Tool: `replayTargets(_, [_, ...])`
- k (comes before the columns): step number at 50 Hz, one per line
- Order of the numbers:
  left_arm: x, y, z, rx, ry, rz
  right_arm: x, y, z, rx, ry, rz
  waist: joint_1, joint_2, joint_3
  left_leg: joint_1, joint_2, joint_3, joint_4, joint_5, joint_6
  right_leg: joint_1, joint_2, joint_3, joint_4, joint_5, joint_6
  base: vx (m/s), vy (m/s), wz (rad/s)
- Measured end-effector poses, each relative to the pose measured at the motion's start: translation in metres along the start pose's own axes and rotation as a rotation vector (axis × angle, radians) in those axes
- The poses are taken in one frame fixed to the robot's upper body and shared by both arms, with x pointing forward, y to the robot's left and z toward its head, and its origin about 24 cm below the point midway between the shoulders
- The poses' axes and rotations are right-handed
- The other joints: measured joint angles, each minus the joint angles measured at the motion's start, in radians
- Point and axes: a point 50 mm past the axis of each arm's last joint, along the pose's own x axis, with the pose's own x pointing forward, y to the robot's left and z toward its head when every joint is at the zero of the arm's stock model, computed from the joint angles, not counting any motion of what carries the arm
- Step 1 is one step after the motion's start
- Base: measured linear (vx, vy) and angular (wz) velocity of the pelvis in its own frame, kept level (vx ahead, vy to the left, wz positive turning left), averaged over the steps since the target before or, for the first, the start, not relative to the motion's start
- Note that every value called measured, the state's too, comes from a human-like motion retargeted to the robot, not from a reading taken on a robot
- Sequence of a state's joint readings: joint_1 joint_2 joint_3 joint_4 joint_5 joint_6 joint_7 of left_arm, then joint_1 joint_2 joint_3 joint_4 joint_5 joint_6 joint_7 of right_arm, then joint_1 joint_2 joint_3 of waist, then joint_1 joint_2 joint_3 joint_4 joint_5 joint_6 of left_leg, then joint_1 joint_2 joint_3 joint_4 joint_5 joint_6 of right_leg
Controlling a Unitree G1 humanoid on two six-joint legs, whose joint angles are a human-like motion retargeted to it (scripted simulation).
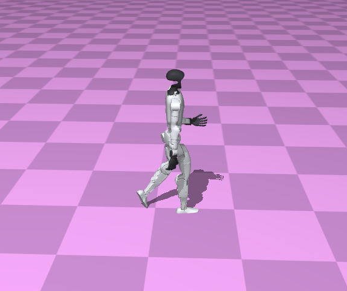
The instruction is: Walk run
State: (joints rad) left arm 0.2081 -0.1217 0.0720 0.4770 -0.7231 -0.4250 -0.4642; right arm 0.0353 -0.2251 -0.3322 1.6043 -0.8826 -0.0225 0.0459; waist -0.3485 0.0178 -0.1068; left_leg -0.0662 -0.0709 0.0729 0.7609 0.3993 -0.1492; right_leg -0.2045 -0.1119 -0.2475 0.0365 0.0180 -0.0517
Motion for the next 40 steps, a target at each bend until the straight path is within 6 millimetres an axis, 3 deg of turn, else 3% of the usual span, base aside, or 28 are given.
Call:
replayTargets(5, [0.005, 0.002, 0.005, 0.036, 0.018, -0.047, -0.006, -0.033, 0.050, -0.029, -0.152, -0.092, 0.037, -0.021, 0.004, -0.166, 0.103, 0.124, 0.143, -0.216, 0.133, 0.078, 0.036, -0.039, -0.006, -0.060, -0.046, 0.48, -0.26, 0.25])
replayTargets(10, [0.005, 0.000, 0.003, 0.000, -0.009, -0.007, -0.019, -0.061, 0.100, -0.079, -0.342, -0.173, 0.116, -0.025, 0.018, -0.291, 0.136, 0.233, -0.028, -0.396, 0.179, 0.138, 0.087, -0.032, -0.005, -0.118, -0.063, 0.56, -0.17, -0.18])
replayTargets(15, [0.005, -0.006, -0.002, -0.029, -0.007, -0.026, -0.034, -0.082, 0.128, -0.092, -0.485, -0.262, 0.168, -0.006, 0.041, -0.358, 0.115, 0.321, -0.364, -0.399, 0.251, 0.206, 0.150, -0.064, -0.011, -0.180, -0.064, 0.56, -0.09, 0.24])
replayTargets(18, [0.004, -0.007, -0.004, -0.023, -0.002, -0.029, -0.036, -0.084, 0.132, -0.093, -0.503, -0.274, 0.184, -0.016, 0.047, -0.375, 0.067, 0.388, -0.515, -0.311, 0.324, 0.244, 0.158, -0.088, -0.011, -0.208, -0.059, 0.56, -0.07, 0.35])
replayTargets(20, [0.004, -0.006, -0.004, -0.015, 0.004, -0.028, -0.034, -0.081, 0.129, -0.100, -0.489, -0.258, 0.189, -0.030, 0.044, -0.364, 0.025, 0.377, -0.577, -0.257, 0.353, 0.263, 0.153, -0.101, -0.004, -0.221, -0.046, 0.60, -0.06, 0.38])
replayTargets(23, [0.003, -0.003, -0.005, -0.017, 0.017, -0.013, -0.024, -0.065, 0.112, -0.133, -0.409, -0.203, 0.198, -0.055, 0.035, -0.304, 0.004, 0.357, -0.579, -0.376, 0.321, 0.287, 0.134, -0.115, 0.038, -0.182, -0.014, 0.74, -0.01, 0.09])
replayTargets(25, [0.005, 0.000, -0.004, -0.021, 0.019, 0.006, -0.016, -0.050, 0.095, -0.159, -0.333, -0.171, 0.221, -0.071, 0.043, -0.289, -0.037, 0.287, -0.586, -0.388, 0.331, 0.309, 0.112, -0.118, 0.079, -0.091, 0.027, 0.86, 0.00, -0.34])
replayTargets(28, [0.010, -0.002, 0.000, 0.004, 0.000, -0.002, -0.007, -0.031, 0.064, -0.192, -0.224, -0.130, 0.236, -0.061, 0.051, -0.216, -0.022, 0.338, -0.601, -0.421, 0.353, 0.309, 0.090, -0.134, 0.196, 0.130, 0.093, 0.64, -0.01, 0.13])
replayTargets(30, [0.013, -0.006, 0.003, 0.021, -0.012, -0.020, -0.003, -0.020, 0.041, -0.228, -0.149, -0.095, 0.240, -0.028, 0.050, -0.171, -0.008, 0.312, -0.620, -0.446, 0.368, 0.284, 0.105, -0.135, 0.310, 0.253, 0.091, 0.81, 0.04, 0.31])
replayTargets(32, [0.016, -0.006, 0.007, 0.022, -0.021, -0.032, -0.001, -0.010, 0.018, -0.267, -0.069, -0.080, 0.222, 0.014, 0.039, -0.143, 0.022, 0.282, -0.617, -0.473, 0.366, 0.231, 0.112, -0.169, 0.466, 0.316, 0.037, 0.75, 0.03, 0.42])
replayTargets(35, [0.026, -0.007, 0.013, 0.019, -0.029, -0.059, 0.000, 0.003, -0.008, -0.254, 0.016, -0.086, 0.195, 0.071, 0.035, -0.109, 0.051, 0.242, -0.614, -0.501, 0.358, 0.120, 0.125, -0.140, 0.666, 0.231, 0.023, 0.64, 0.02, 0.55])
replayTargets(40, [0.041, -0.013, 0.025, 0.084, -0.050, -0.094, -0.001, 0.039, -0.037, -0.103, 0.081, 0.024, 0.157, 0.092, 0.045, -0.050, 0.040, 0.154, -0.631, -0.519, 0.337, -0.060, 0.140, -0.029, 0.704, 0.059, 0.030, 0.49, -0.06, 0.85])
